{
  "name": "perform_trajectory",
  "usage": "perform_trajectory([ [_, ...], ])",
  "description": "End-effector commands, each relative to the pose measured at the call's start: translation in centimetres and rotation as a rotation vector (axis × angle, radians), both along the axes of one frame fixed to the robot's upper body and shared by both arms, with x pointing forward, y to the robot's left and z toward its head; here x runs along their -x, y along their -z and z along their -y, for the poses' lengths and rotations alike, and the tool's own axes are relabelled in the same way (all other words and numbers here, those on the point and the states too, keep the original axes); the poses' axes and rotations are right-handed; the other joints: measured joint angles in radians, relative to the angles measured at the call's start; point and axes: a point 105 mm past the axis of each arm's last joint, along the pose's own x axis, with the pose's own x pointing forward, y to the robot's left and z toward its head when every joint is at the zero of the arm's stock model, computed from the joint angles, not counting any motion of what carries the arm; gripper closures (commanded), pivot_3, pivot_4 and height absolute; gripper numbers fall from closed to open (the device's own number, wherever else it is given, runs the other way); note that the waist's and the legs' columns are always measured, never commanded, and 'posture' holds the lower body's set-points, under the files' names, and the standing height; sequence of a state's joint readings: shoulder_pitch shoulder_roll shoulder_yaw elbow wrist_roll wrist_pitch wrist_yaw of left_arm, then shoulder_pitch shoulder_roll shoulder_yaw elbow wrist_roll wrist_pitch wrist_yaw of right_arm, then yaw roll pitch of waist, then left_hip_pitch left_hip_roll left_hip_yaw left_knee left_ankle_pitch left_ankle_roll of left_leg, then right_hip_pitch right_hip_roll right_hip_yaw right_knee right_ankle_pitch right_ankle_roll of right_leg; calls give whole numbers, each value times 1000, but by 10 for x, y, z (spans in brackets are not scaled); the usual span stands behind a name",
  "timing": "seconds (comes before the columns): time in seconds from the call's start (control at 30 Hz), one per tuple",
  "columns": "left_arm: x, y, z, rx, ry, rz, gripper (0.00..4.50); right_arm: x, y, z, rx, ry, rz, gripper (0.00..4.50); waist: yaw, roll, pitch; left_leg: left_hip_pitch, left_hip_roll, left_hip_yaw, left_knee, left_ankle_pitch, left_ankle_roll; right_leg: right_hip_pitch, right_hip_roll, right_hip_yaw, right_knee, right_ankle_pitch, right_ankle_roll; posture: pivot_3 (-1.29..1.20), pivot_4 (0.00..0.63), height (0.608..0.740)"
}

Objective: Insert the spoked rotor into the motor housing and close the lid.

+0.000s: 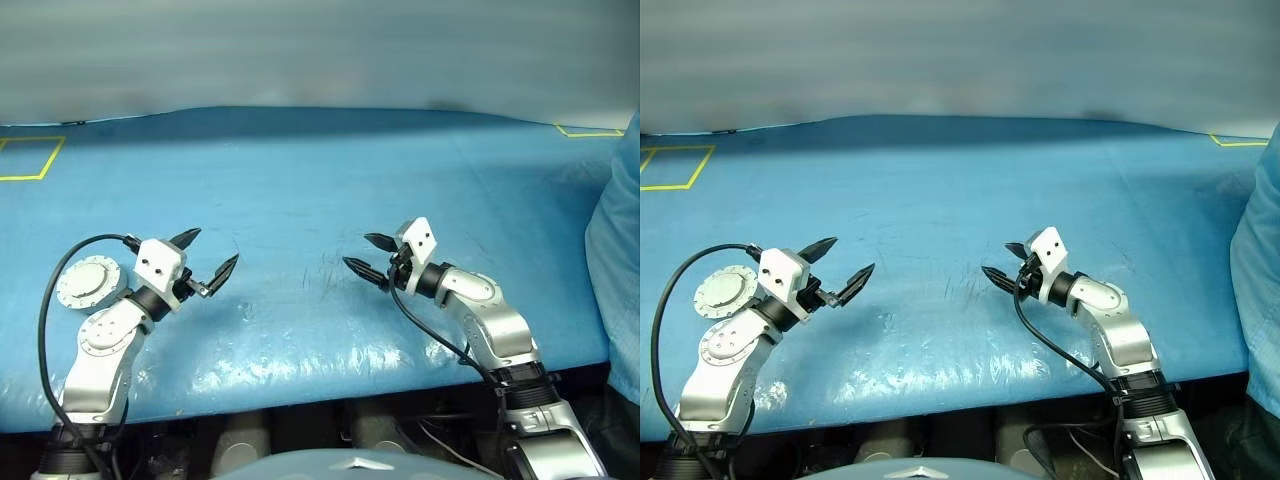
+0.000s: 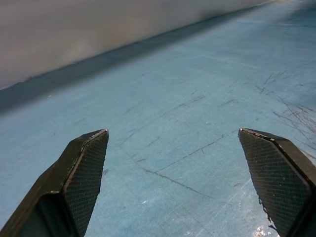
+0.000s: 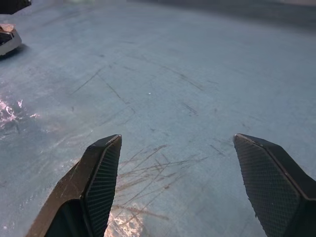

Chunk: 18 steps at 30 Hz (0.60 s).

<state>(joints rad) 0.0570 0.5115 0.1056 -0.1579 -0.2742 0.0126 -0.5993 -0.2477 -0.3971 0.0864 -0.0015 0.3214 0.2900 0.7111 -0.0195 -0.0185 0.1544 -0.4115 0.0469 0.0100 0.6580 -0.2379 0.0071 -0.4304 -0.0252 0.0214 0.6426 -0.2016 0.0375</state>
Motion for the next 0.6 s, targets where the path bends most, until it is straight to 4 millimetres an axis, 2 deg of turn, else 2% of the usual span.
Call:
perform_trajectory([
  [0.03,0,-7,7,-6,32,43,37,-7,-14,7,-4,39,68,709,1,0,0,0,0,0,0,0,0,0,0,0,0,0,0,0,150,740],
  [0.17,0,-5,8,13,29,48,37,-14,-13,16,22,99,73,709,3,0,0,0,0,0,0,0,0,0,0,0,0,0,0,0,150,740],
  [0.6,2,0,11,63,-3,59,37,-18,-13,15,46,110,86,709,6,0,0,0,0,0,0,0,0,0,0,0,0,0,0,0,150,740],
])
